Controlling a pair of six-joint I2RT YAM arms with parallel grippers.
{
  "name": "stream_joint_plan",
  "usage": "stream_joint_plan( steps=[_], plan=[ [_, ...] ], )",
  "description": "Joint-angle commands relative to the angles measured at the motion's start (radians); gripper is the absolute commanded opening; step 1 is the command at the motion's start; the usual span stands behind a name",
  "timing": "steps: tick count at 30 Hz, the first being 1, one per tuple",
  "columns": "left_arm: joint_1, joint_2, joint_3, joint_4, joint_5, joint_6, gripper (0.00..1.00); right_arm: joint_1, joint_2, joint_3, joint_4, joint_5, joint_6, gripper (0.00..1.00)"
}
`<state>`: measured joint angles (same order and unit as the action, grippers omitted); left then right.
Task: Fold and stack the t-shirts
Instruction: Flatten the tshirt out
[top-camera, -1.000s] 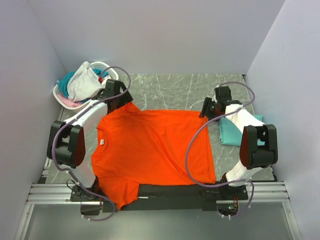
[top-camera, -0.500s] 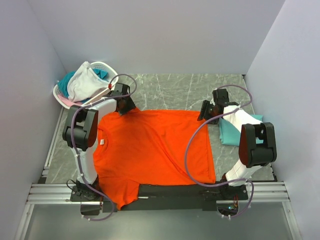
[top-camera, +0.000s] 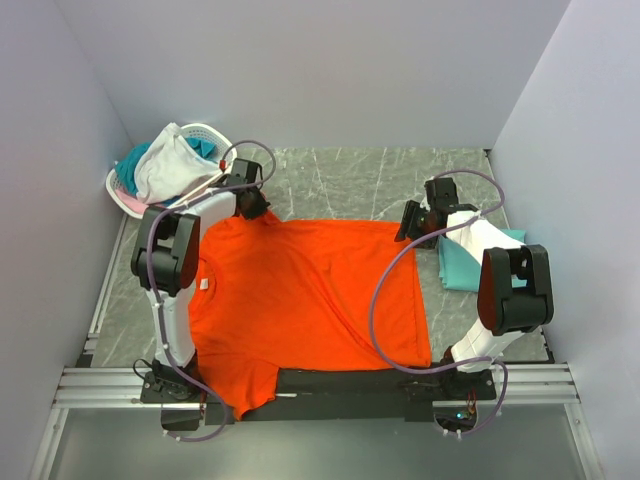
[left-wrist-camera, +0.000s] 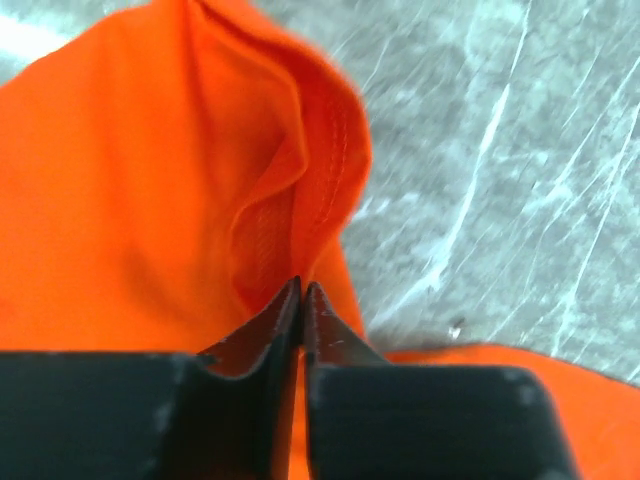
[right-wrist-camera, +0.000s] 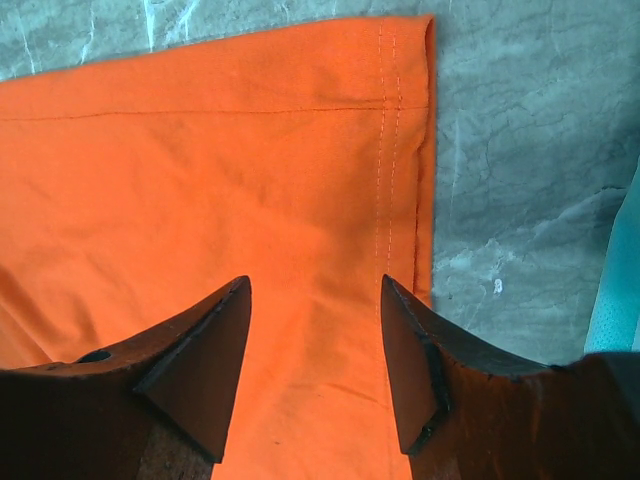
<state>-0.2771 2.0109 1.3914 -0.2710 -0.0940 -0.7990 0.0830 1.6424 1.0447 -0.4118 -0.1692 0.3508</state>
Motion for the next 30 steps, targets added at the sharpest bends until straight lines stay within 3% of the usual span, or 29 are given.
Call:
stream_joint_plan(
  steps=[1, 17, 24, 27, 30],
  plan=[
    [-0.001, 0.051, 0.064, 0.012, 0.01, 0.015, 0.01, 0.006, -0.009, 0.0, 0.01, 0.014, 0.001, 0.61],
    [-0.002, 0.161, 0.242, 0.032, 0.074, 0.076, 0.0, 0.004, -0.018, 0.001, 0.002, 0.022, -0.003, 0.6],
    [-0.01, 0.291, 0.408, 0.003, 0.103, 0.15, 0.0, 0.006, -0.001, 0.006, -0.008, 0.03, -0.003, 0.6],
    [-0.017, 0.328, 0.468, -0.002, 0.097, 0.184, 0.02, 0.006, 0.002, 0.011, -0.01, 0.031, -0.006, 0.6],
    [-0.023, 0.344, 0.511, -0.002, 0.097, 0.213, 0.14, 0.006, 0.007, 0.014, -0.013, 0.042, -0.001, 0.6]
  ],
)
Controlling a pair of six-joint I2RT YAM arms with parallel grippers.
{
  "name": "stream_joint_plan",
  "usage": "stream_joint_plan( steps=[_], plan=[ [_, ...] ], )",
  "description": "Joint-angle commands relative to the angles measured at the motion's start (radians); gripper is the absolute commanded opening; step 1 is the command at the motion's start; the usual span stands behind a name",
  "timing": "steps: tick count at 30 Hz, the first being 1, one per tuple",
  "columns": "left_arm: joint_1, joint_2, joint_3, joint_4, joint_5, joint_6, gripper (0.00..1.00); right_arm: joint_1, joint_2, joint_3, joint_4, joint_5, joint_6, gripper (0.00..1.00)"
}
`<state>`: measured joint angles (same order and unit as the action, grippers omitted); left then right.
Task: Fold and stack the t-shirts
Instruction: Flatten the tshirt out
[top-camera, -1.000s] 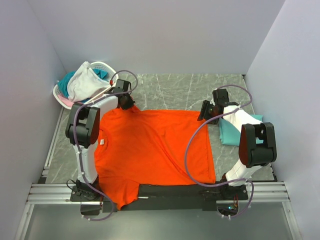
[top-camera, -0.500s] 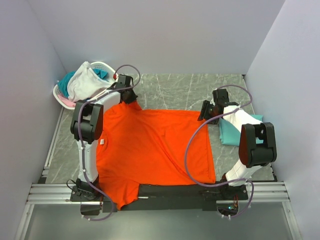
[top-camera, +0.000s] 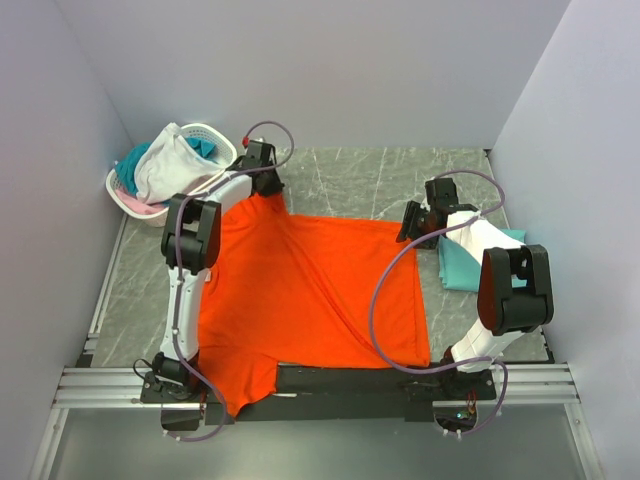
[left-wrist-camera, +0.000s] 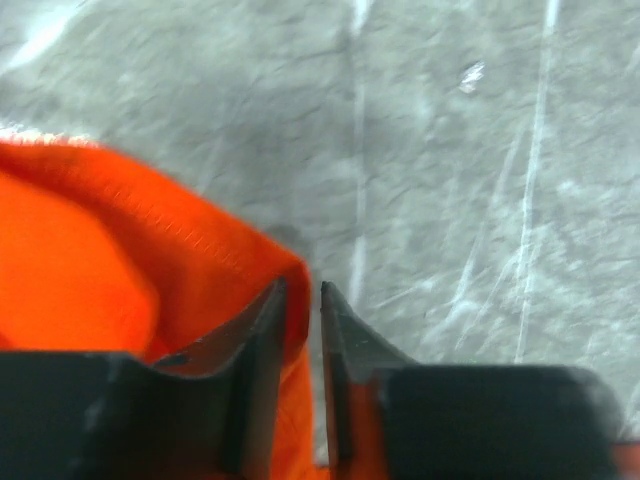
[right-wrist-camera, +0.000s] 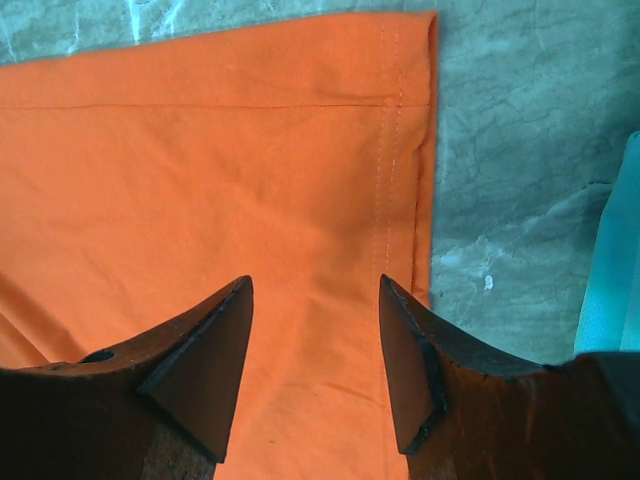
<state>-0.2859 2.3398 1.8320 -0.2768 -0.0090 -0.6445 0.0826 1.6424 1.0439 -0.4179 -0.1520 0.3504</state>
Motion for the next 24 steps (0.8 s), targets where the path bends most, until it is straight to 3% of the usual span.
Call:
stream_joint_plan(
  steps=[1, 3, 4, 5, 8, 15, 21, 24],
  plan=[
    [-0.015, 0.018, 0.082, -0.007, 0.012, 0.063, 0.3, 0.006, 0.007, 0.016, -0.009, 0.028, 0.002, 0.6],
    [-0.018, 0.023, 0.114, -0.022, 0.012, 0.071, 0.46, 0.006, 0.01, 0.019, -0.012, 0.025, 0.001, 0.6],
    [-0.019, 0.02, 0.119, -0.031, 0.012, 0.074, 0.6, 0.005, 0.011, 0.019, -0.01, 0.023, 0.004, 0.6],
    [-0.019, 0.013, 0.121, -0.035, 0.012, 0.074, 0.68, 0.005, 0.01, 0.019, -0.012, 0.022, 0.004, 0.6],
    [-0.021, -0.029, 0.113, -0.035, 0.012, 0.077, 0.84, 0.006, 0.005, 0.025, -0.015, 0.022, 0.002, 0.6],
    [-0.029, -0.207, -0.026, -0.004, -0.029, 0.069, 0.99, 0.012, -0.021, 0.01, -0.013, 0.02, 0.006, 0.6],
    [-0.062, -0.206, -0.051, -0.09, -0.137, 0.085, 0.99, 0.011, -0.026, 0.004, -0.01, 0.011, 0.005, 0.6],
    [-0.07, -0.163, -0.017, -0.143, -0.173, 0.089, 0.93, 0.011, -0.026, 0.002, -0.012, 0.011, 0.004, 0.6]
  ],
)
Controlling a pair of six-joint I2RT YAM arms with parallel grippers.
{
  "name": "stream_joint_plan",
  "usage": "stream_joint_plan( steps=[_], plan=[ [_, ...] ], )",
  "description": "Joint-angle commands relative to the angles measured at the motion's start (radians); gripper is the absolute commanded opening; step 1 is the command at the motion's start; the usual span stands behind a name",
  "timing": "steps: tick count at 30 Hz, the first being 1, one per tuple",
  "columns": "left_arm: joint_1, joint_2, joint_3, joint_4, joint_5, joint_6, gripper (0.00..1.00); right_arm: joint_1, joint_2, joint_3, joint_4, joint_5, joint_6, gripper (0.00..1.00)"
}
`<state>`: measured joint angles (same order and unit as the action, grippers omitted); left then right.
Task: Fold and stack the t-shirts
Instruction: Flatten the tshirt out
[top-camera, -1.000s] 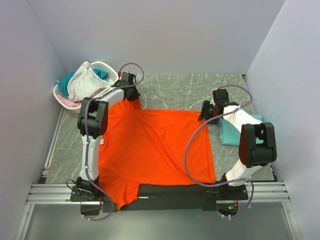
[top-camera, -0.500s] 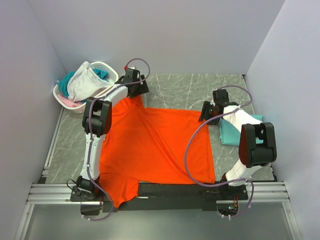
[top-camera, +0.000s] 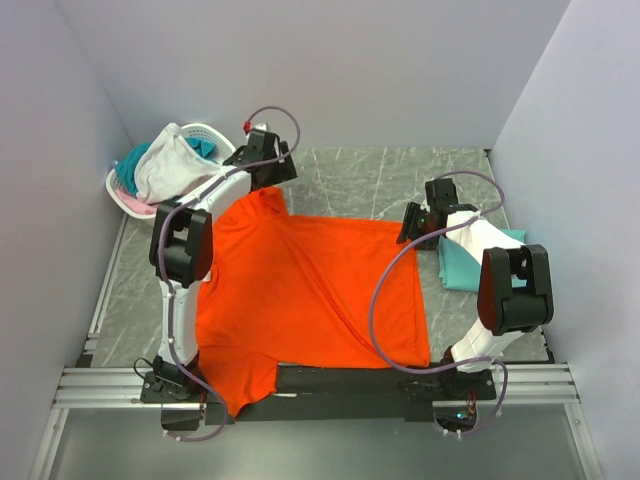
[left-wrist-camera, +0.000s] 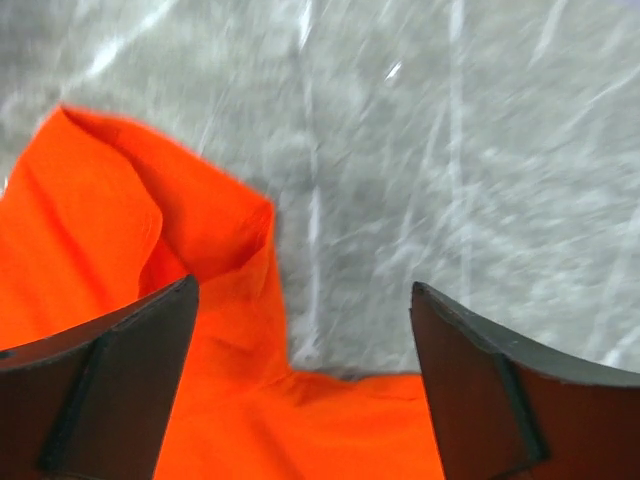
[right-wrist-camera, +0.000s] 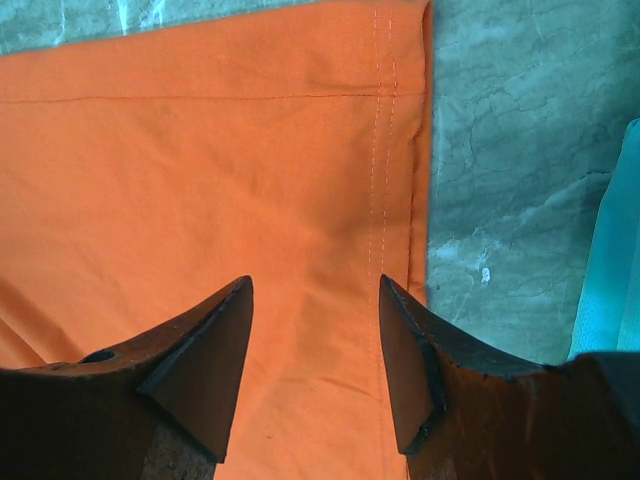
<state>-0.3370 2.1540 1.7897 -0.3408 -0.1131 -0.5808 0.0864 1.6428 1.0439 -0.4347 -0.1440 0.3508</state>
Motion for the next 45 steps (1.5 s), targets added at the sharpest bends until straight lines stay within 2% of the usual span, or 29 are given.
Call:
stream_joint_plan(
  steps=[1, 2, 4, 10, 13, 24, 34, 39, 43, 45],
  plan=[
    [-0.019, 0.035, 0.037, -0.098, -0.086, 0.022, 0.9, 0.007, -0.026, 0.001, 0.005, 0.004, 0.004, 0.6],
    [-0.02, 0.046, 0.063, -0.143, -0.105, 0.013, 0.83, 0.007, -0.026, -0.001, 0.005, 0.006, 0.001, 0.6],
    [-0.02, 0.061, 0.071, -0.185, -0.155, -0.001, 0.77, 0.007, -0.028, -0.004, 0.007, 0.007, -0.001, 0.6],
    [-0.02, -0.022, -0.114, -0.07, -0.088, -0.031, 0.77, 0.007, -0.012, -0.004, 0.01, 0.007, -0.001, 0.6],
    [-0.02, -0.016, -0.128, -0.052, -0.074, -0.042, 0.78, 0.007, -0.008, -0.004, 0.011, 0.007, -0.003, 0.6],
    [-0.017, 0.099, 0.042, -0.064, -0.094, -0.014, 0.77, 0.007, 0.0, 0.001, 0.007, 0.014, -0.006, 0.6],
    [-0.002, 0.25, 0.246, -0.055, 0.004, 0.016, 0.78, 0.007, -0.003, 0.004, 0.001, 0.024, -0.01, 0.6],
    [-0.002, 0.27, 0.266, -0.035, 0.015, 0.021, 0.8, 0.007, 0.005, 0.005, 0.001, 0.024, -0.009, 0.6],
    [-0.002, 0.259, 0.287, -0.053, -0.052, 0.035, 0.81, 0.007, 0.006, 0.008, -0.002, 0.026, -0.009, 0.6],
    [-0.002, 0.248, 0.3, -0.072, -0.082, 0.041, 0.85, 0.007, 0.003, 0.007, 0.001, 0.024, -0.009, 0.6]
  ],
)
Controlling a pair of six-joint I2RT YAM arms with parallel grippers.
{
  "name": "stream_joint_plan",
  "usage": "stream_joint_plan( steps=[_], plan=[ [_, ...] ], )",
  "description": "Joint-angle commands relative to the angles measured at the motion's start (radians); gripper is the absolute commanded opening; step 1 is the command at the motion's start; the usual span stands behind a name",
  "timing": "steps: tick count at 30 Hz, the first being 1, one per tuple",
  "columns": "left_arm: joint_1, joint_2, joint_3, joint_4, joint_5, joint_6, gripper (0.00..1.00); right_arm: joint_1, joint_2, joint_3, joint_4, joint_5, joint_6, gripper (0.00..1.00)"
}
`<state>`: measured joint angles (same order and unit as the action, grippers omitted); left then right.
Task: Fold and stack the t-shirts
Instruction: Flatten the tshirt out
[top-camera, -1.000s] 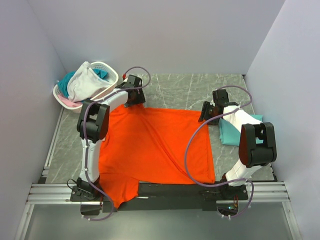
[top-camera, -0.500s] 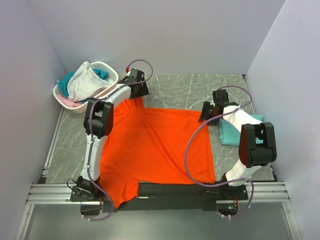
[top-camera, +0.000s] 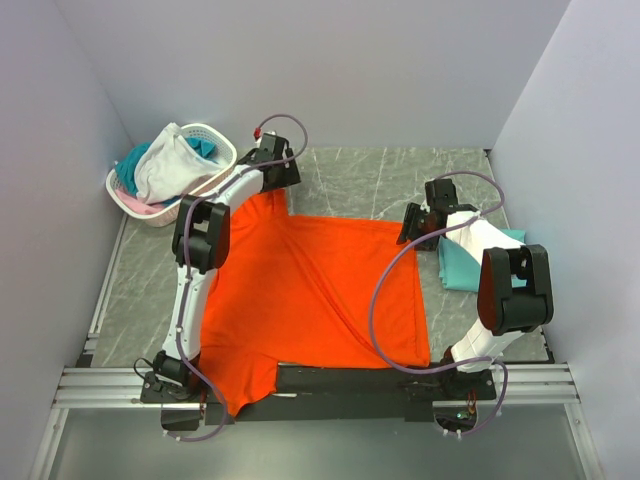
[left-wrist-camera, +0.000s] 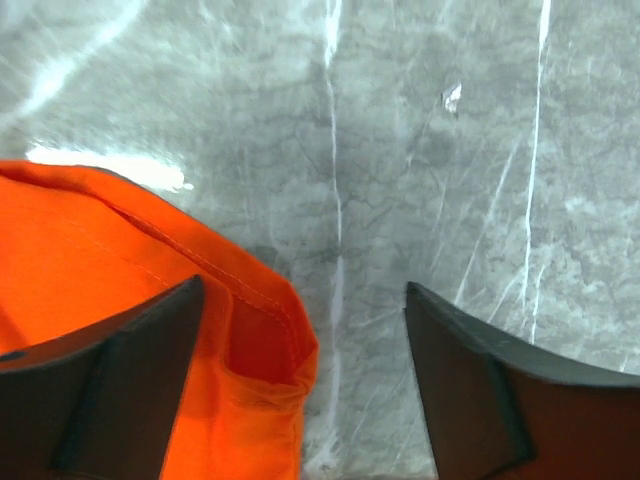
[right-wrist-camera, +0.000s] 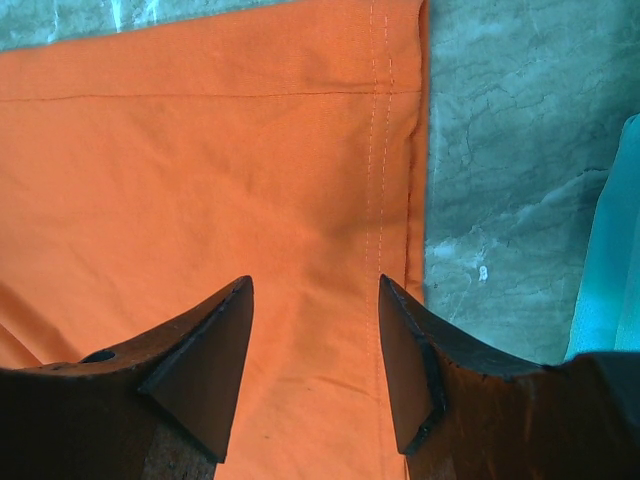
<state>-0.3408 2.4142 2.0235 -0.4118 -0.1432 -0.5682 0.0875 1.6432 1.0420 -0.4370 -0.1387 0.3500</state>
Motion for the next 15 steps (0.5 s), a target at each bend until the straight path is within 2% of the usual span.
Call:
stream_joint_plan(
  steps=[1, 3, 5, 8, 15],
  plan=[
    [0.002, -0.021, 0.067, -0.005, -0.064, 0.036, 0.89, 0.006, -0.002, 0.01, 0.004, 0.019, -0.009, 0.6],
    [0.002, -0.055, 0.069, -0.019, -0.084, 0.039, 0.99, 0.006, -0.005, 0.01, 0.007, 0.021, -0.008, 0.6],
    [0.0, -0.111, 0.049, -0.03, -0.078, 0.048, 1.0, 0.006, -0.005, 0.015, 0.003, 0.022, -0.014, 0.6],
    [0.0, -0.231, -0.07, 0.005, -0.053, 0.045, 0.99, 0.006, -0.008, 0.024, 0.007, 0.01, -0.017, 0.6],
    [0.009, -0.516, -0.45, 0.065, -0.113, -0.047, 1.0, 0.043, -0.019, 0.042, 0.008, 0.001, -0.019, 0.61]
  ],
)
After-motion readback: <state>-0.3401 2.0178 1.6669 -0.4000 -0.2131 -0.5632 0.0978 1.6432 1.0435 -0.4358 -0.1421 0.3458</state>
